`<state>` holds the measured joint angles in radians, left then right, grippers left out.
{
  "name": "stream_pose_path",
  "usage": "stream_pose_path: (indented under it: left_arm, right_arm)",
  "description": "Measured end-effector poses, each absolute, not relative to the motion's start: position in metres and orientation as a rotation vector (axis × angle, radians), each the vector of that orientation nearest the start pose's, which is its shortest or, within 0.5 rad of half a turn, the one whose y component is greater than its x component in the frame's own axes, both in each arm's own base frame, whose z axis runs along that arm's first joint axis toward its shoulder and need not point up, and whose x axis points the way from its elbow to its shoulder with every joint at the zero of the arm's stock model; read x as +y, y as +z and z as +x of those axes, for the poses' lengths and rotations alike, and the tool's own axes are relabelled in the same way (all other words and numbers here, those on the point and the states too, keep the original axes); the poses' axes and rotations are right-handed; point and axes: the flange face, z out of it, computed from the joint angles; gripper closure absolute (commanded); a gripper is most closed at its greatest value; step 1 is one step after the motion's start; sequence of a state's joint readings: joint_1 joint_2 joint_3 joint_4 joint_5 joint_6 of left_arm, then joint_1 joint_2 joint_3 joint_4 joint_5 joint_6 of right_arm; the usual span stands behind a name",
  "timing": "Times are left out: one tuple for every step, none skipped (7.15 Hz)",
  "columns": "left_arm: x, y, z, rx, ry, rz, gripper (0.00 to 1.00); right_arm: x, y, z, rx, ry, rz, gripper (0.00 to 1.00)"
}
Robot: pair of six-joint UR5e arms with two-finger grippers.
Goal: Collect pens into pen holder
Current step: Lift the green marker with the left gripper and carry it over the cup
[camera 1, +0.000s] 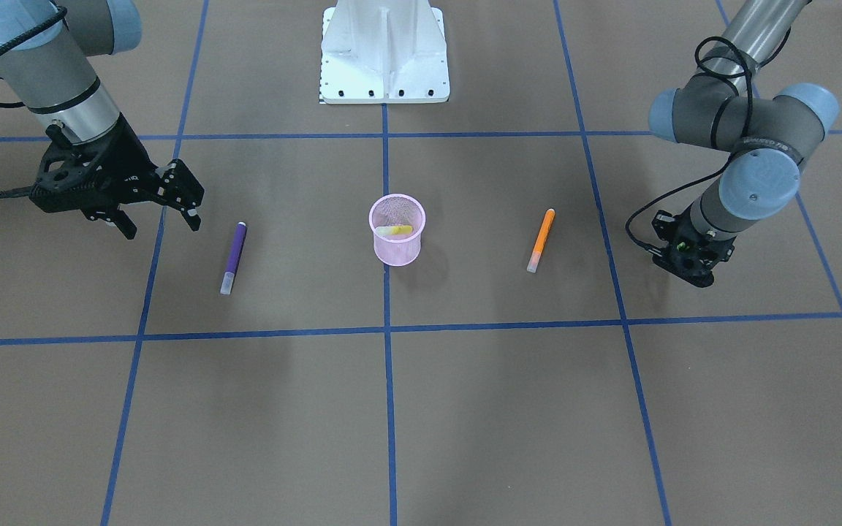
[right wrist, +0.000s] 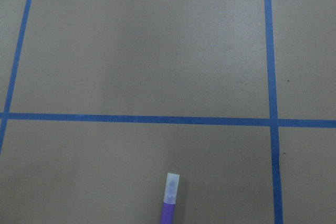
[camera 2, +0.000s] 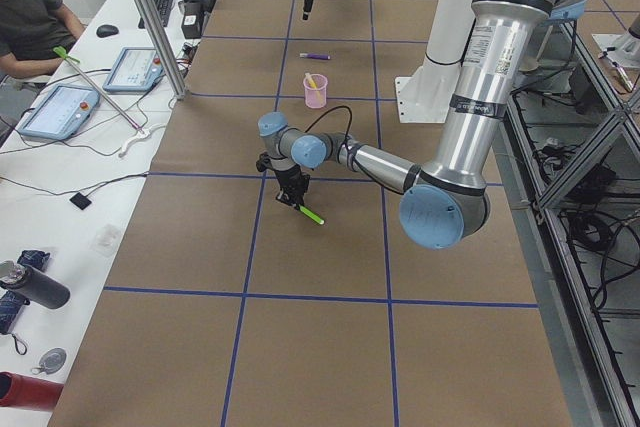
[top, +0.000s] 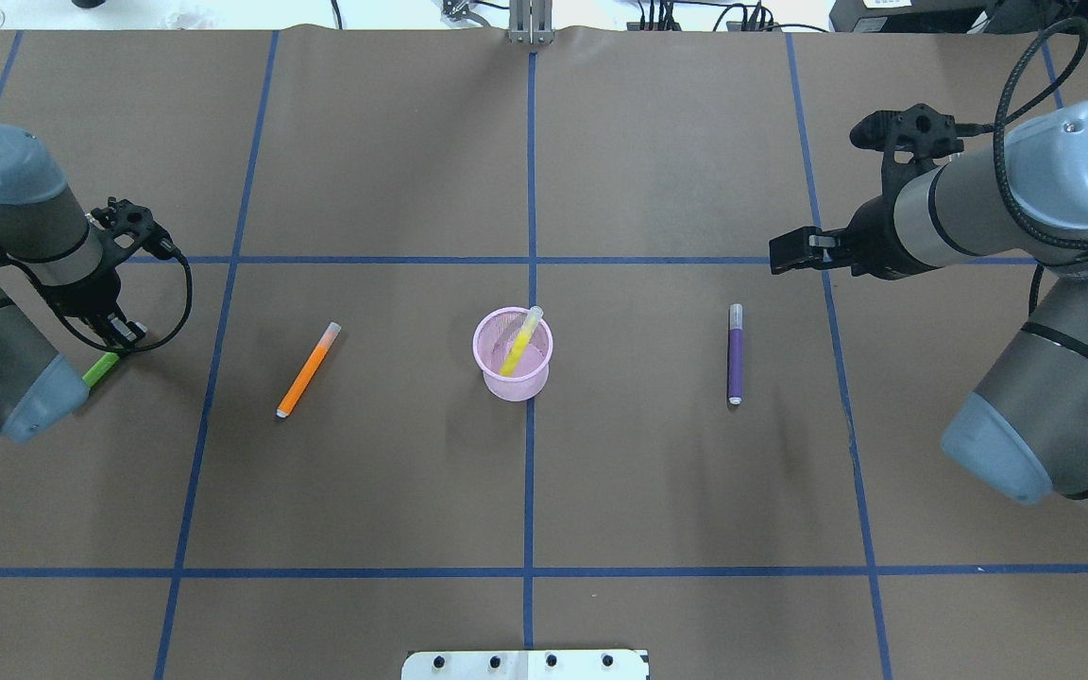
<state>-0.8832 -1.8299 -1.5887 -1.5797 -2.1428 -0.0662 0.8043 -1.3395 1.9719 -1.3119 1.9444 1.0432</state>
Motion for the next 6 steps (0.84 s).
stream_pose_path:
  left_arm:
    - [-0.52,0.494,0.313,0.668,0.67,0.083,1.0]
    - [-0.515,0.454,0.302,0.704,0.641,0.135,1.0]
    - [-0.505,0.41,0.295,0.742,0.586,0.187,1.0]
    - [-0.494,0.361,0.29,0.792,0.506,0.23,1.0]
    - [-0.48,0.311,0.296,0.842,0.425,0.27,1.0]
    - [-0.463,0.262,0.318,0.86,0.369,0.333,1.0]
  right_arm:
    - [-0.462,0.326,-0.309,-0.907,0.09,0.27,0.0]
    - [-0.462,0.328,-0.307,-0.904,0.09,0.269,0.0]
    - [-0.463,0.332,-0.303,-0.897,0.09,0.27,0.0]
    - [-0.465,0.338,-0.296,-0.885,0.09,0.27,0.0]
    - [-0.468,0.348,-0.286,-0.871,0.087,0.268,0.0]
    - [-0.47,0.356,-0.277,-0.86,0.077,0.267,0.0]
